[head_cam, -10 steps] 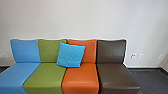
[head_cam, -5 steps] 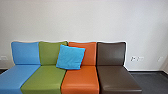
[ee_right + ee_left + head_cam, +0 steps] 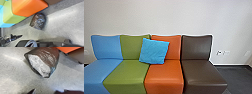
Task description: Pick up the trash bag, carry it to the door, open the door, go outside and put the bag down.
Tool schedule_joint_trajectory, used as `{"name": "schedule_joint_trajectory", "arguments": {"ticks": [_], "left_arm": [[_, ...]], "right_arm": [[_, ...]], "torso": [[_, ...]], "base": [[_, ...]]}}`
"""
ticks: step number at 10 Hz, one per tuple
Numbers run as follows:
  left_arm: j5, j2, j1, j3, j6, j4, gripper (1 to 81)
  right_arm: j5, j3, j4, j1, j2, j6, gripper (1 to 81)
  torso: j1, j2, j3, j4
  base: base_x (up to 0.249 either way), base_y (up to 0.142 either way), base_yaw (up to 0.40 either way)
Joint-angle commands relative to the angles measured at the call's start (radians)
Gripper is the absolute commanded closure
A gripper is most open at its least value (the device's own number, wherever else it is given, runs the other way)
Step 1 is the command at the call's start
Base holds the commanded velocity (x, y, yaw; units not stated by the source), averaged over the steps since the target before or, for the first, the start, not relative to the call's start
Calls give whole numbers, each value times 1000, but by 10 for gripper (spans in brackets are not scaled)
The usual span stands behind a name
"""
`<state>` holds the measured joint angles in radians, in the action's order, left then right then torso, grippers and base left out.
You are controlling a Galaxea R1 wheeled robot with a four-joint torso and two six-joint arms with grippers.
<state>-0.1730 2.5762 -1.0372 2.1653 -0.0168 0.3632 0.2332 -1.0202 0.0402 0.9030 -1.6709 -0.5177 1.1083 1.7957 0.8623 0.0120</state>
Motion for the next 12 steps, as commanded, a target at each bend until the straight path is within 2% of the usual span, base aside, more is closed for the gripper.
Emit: {"name": "schedule_joint_trajectory", "arguments": {"ticks": [1, 3, 5, 7, 9, 11, 12], "left_arm": [[-79, -31, 133, -1, 0, 42, 10], [-117, -33, 180, 10, -5, 55, 10], [-154, -20, 225, 39, -5, 66, 10], [-204, 19, 269, 96, -5, 66, 10], [-229, 58, 306, 145, -5, 66, 10], [-260, 82, 332, 160, -6, 68, 10], [-261, 84, 344, 160, -6, 71, 10]], "right_arm": [[44, 31, -22, -81, 44, -4, 10], [71, 31, -23, -100, 50, -4, 10], [78, 29, -34, -107, 57, -4, 10], [78, 25, -34, -107, 58, -4, 10], [80, 23, -34, -107, 60, -4, 10], [78, 28, -36, -111, 55, -4, 10], [81, 29, -36, -124, 52, -4, 10]], "torso": [[63, 99, -1, 0], [96, 150, 44, 0], [132, 208, 58, 0], [178, 281, 60, 0], [224, 356, 60, 0], [264, 422, 157, 0], [280, 448, 170, 0]], "base": [[0, 0, 0], [0, 0, 0], [0, 0, 0], [0, 0, 0], [0, 0, 0], [0, 0, 0], [0, 0, 0]]}}
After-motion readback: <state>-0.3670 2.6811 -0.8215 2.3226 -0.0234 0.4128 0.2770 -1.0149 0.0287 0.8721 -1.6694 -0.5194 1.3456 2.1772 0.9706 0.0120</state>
